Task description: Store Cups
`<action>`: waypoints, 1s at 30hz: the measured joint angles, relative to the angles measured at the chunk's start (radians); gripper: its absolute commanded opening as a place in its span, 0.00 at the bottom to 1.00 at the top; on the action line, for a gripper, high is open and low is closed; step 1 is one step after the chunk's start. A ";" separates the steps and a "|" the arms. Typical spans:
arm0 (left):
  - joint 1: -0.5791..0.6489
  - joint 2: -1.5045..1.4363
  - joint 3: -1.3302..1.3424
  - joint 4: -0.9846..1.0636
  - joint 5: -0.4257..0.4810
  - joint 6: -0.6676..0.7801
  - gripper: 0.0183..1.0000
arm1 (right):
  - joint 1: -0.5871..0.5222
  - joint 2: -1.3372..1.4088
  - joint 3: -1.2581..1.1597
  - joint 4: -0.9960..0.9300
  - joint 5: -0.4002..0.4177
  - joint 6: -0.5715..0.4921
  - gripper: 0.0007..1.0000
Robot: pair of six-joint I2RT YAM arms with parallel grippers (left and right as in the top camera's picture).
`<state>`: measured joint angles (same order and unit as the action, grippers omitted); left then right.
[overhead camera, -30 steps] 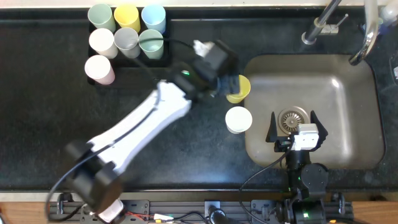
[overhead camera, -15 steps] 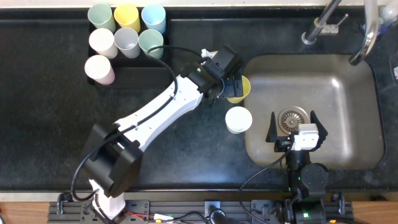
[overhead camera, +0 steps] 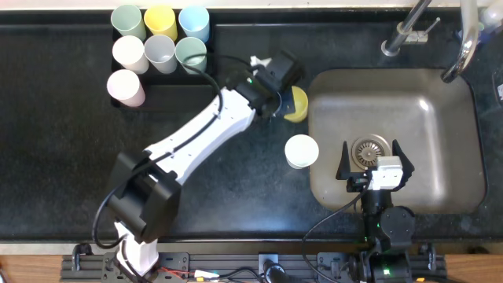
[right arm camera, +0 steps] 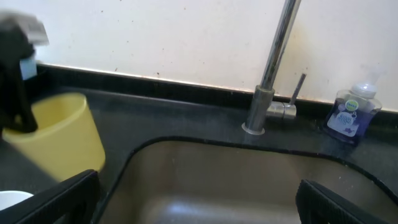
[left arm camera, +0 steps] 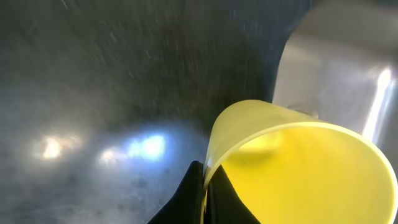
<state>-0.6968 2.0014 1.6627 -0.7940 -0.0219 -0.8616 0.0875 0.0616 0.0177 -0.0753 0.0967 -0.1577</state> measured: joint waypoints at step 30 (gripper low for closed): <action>0.651 -0.108 0.035 -0.396 -0.064 -0.293 0.02 | 0.000 0.000 0.000 0.000 0.000 0.000 1.00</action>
<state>-0.0460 1.8935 1.6974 -1.1900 -0.0856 -1.1545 0.0875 0.0616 0.0177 -0.0757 0.0967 -0.1577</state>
